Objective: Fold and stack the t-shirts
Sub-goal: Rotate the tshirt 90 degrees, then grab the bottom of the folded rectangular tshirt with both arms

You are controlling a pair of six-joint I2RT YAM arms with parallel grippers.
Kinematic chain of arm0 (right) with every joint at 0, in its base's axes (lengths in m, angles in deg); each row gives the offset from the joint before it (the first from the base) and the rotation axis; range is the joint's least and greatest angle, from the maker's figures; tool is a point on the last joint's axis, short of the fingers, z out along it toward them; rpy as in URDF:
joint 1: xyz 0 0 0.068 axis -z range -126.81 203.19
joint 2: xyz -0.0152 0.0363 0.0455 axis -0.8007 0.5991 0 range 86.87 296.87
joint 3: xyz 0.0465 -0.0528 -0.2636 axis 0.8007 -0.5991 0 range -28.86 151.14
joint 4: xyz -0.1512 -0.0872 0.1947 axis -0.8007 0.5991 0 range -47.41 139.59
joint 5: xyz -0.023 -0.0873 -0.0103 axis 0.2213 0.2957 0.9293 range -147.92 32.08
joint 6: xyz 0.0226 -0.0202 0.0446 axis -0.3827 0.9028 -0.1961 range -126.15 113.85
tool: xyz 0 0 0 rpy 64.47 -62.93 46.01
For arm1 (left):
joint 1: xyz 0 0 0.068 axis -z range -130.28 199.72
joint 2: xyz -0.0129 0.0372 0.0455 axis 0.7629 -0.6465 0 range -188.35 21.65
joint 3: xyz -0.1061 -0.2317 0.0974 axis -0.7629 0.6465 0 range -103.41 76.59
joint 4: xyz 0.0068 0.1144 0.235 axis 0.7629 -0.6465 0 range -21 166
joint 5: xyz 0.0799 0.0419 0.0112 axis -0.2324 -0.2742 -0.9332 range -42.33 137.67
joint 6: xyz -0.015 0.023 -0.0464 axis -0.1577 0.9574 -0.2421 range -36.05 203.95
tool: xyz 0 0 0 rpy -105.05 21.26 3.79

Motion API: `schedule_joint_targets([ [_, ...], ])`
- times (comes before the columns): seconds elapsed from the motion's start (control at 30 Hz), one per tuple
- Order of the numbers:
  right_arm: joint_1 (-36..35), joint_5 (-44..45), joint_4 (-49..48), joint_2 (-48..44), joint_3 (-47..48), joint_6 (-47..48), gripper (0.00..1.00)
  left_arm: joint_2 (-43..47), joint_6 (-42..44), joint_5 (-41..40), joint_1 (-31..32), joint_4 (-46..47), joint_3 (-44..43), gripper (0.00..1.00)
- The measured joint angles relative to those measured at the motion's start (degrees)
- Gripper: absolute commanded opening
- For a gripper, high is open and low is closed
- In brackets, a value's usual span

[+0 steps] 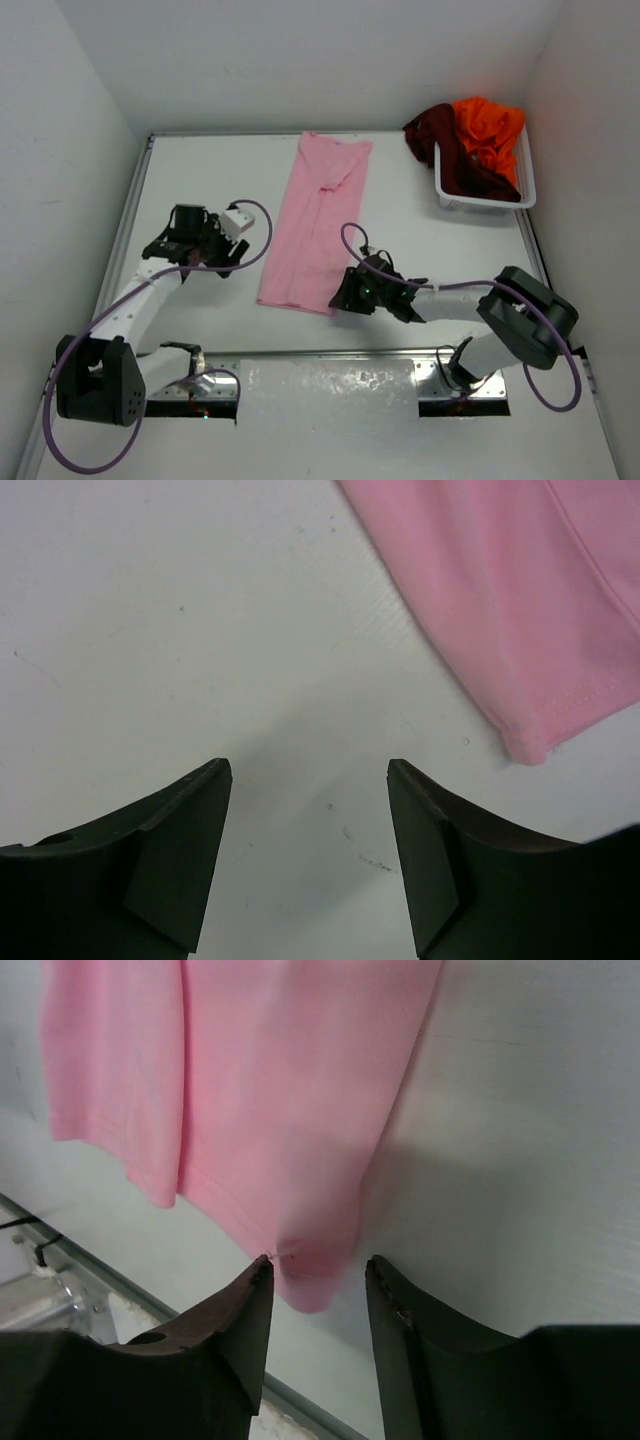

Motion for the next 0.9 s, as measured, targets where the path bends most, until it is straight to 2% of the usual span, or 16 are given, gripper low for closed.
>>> schedule_joint_targets([
  [0.07, -0.15, -0.22, -1.60, 1.27, -0.02, -1.09, 0.34, 0.70, -0.48, 0.04, 0.42, 0.15, 0.33, 0.62],
  [0.1, -0.22, -0.13, -2.29, 1.64, -0.09, -1.33, 0.25, 0.98, -0.70, 0.04, 0.68, 0.15, 0.48, 0.62],
  [0.17, -0.20, -0.02, -3.06, 2.40, -0.46, -1.97, 0.18, 1.11, -0.92, 0.04, 1.31, 0.04, 0.76, 0.62],
  [0.2, -0.20, 0.02, -3.37, 2.71, -0.46, -2.19, 0.08, 1.11, -0.96, 0.00, 1.79, 0.04, 0.85, 0.62],
  [0.23, -0.20, 0.09, -3.76, 3.10, -0.46, -2.03, 0.02, 1.11, -1.01, 0.00, 2.25, -0.07, 0.87, 0.62],
  [0.27, -0.20, 0.22, -3.93, 3.41, -0.44, -2.36, 0.00, 1.11, -1.16, -0.07, 2.95, -0.11, 0.87, 0.62],
  [0.43, 0.26, 0.37, -5.77, 3.04, -2.01, -2.45, 0.00, 0.28, -2.14, -0.87, 6.91, -0.22, 0.55, 0.62],
  [0.63, 5.53, 0.20, -3.10, -7.78, -10.21, -0.31, 0.00, -2.23, -2.91, -1.27, 11.34, 0.42, -1.46, 0.62],
  [0.73, 8.72, 0.17, 0.90, -16.11, -14.56, 1.73, 0.00, -3.30, -2.58, -3.19, 16.96, 1.16, -2.25, 0.62],
  [0.9, 11.54, 0.28, 9.92, -25.86, -16.65, 6.40, 0.00, -4.70, 0.09, -6.01, 31.21, 2.64, -2.36, 0.64],
])
